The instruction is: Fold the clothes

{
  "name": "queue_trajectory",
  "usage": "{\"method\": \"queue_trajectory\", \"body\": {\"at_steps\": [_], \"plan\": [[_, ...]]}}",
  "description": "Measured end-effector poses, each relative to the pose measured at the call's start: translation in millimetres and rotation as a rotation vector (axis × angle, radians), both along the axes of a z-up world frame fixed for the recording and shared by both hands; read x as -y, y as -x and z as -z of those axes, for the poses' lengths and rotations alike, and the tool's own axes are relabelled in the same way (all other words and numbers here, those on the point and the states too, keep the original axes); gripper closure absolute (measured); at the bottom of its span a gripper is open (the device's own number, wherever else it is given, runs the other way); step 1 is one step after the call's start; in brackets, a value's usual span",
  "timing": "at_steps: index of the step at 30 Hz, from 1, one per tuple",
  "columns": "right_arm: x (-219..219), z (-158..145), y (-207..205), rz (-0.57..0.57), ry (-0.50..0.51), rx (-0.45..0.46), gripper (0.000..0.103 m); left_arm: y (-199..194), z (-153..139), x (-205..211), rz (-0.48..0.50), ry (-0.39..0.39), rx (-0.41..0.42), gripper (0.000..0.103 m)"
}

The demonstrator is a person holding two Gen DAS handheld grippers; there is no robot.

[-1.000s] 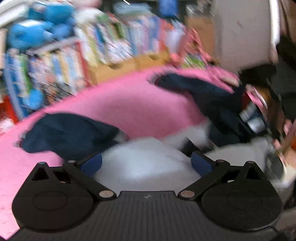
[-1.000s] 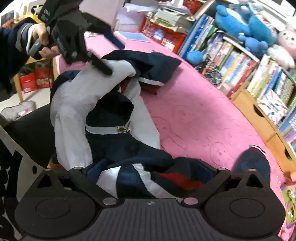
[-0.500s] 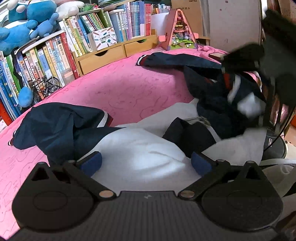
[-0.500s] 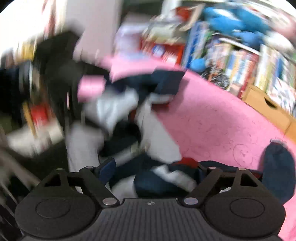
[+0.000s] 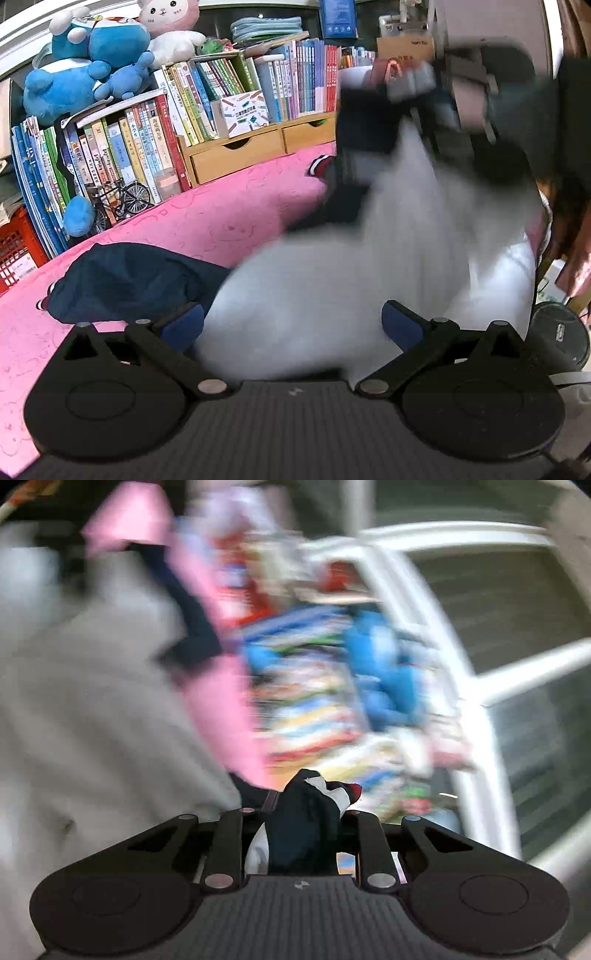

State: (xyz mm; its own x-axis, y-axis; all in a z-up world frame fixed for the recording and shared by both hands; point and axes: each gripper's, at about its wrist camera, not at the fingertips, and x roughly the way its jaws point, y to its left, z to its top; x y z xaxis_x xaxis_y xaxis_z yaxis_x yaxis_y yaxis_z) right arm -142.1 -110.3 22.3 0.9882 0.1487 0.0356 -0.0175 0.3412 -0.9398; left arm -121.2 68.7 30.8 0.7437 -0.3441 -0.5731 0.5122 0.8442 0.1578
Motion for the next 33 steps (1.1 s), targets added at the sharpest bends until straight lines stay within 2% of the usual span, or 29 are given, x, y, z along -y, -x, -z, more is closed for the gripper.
{"method": "queue_trajectory", "body": {"at_steps": [2,3,6,8,11,13,15,17,19,23,24,25,26,27,29,31,33], "plan": [[13.2,-2.7,-16.7,0.048,-0.026,0.181,0.079,-1.8,7.5,5.5,0.009,-0.056,-0.012,0.0],[22.5,-4.1,-23.5,0.057,-0.06,0.209,0.077,0.1,12.4,10.2,0.011,-0.105,0.004,0.0],[39.6,1.4,-33.5,0.082,-0.167,-0.025,0.069,6.8,21.1,20.1,0.02,-0.211,0.054,0.0],[50.3,5.5,-39.7,0.098,-0.237,-0.196,0.065,11.2,13.7,16.9,0.04,-0.186,0.089,0.0],[62.2,26.5,-31.1,0.066,-0.279,-0.383,0.057,8.1,-13.8,0.5,0.077,-0.028,0.086,0.0],[66.4,32.7,-18.9,0.043,-0.332,-0.462,0.053,-2.7,-35.0,-14.4,0.093,0.114,0.068,0.0],[67.1,36.4,-16.3,0.016,-0.398,-0.538,0.051,-23.9,-50.1,-23.8,0.089,0.241,0.016,0.0],[72.2,39.9,-9.9,-0.004,-0.454,-0.602,0.047,-48.6,-54.7,-19.2,0.066,0.284,-0.036,0.0],[75.7,39.9,3.6,-0.01,-0.51,-0.648,0.046,-71.1,-48.4,-1.5,0.036,0.227,-0.066,0.0],[90.7,31.7,3.6,-0.006,-0.613,-0.745,0.041,-96.9,-1.6,42.2,0.024,-0.014,-0.187,0.0],[97.1,27.4,5.5,-0.004,-0.635,-0.769,0.035,-93.9,12.8,49.5,0.043,-0.075,-0.217,0.0],[106.8,19.1,5.1,-0.003,-0.681,-0.784,0.019,-84.6,23.8,54.6,0.063,-0.128,-0.212,0.0],[117.3,9.9,3.9,-0.004,-0.734,-0.797,0.009,-71.3,30.6,57.8,0.084,-0.169,-0.17,0.0],[127.7,0.6,2.7,-0.004,-0.787,-0.81,0.0,-57.6,33.7,59.4,0.095,-0.195,-0.123,0.0],[148.1,-18.6,-1.1,-0.013,-0.913,-0.825,0.0,-44.2,35.3,54.7,0.081,-0.194,-0.112,0.0],[162.5,-41.4,-12.8,-0.027,-1.084,-0.8,0.0,-37.7,35.5,50.9,0.055,-0.17,-0.116,0.0],[154.8,-56.6,-31.1,-0.067,-1.164,-0.815,0.0,-32.5,36.4,49.1,0.036,-0.158,-0.107,0.0]]}}
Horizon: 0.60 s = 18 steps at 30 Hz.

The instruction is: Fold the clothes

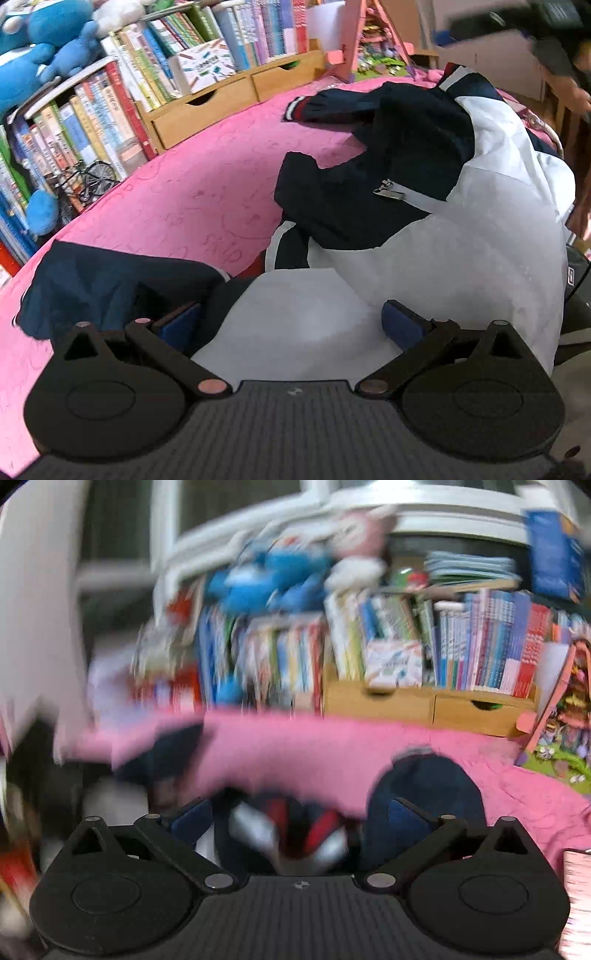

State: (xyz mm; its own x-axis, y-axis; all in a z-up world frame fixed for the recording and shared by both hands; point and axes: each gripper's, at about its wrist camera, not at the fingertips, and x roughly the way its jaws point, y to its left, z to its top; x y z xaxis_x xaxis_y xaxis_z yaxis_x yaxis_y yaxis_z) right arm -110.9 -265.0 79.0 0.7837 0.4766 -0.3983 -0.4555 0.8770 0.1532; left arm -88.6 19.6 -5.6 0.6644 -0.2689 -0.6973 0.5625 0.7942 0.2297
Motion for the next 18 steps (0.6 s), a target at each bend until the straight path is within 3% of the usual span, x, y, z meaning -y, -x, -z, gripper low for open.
{"method": "queue_trajectory", "body": {"at_steps": [4,8,9,10,11,12,13,16,18], "plan": [[-77.5,17.4,-43.9,-0.056,0.151,-0.04,0.0,5.7,-0.8,3.3,-0.032,-0.001,0.04,0.0],[-150.9,61.6,-80.6,-0.129,0.283,-0.262,0.001,15.3,1.1,2.7,-0.064,0.011,0.093,0.0],[-161.0,72.2,-87.5,-0.154,0.278,-0.338,0.011,17.1,2.5,1.9,-0.07,0.02,0.108,0.0],[-171.0,82.7,-94.4,-0.179,0.274,-0.414,0.048,16.2,2.5,1.9,-0.076,0.016,0.125,0.0],[-176.4,90.8,-98.2,-0.197,0.25,-0.469,0.06,15.3,2.5,1.8,-0.082,0.012,0.142,0.0],[-179.9,92.6,-98.4,-0.185,0.234,-0.464,0.073,14.4,2.5,1.7,-0.087,0.009,0.16,0.0],[-183.4,87.8,-102.6,-0.171,0.234,-0.443,0.079,13.5,2.4,1.6,-0.093,0.005,0.177,0.0],[-194.1,69.0,-119.1,-0.134,0.243,-0.381,0.083,-9.4,-7.9,-4.5,-0.164,-0.02,0.263,0.0],[-213.9,44.3,-129.7,-0.098,0.301,-0.21,0.084,-30.8,-17.9,-10.5,-0.227,-0.04,0.331,0.0]]}}
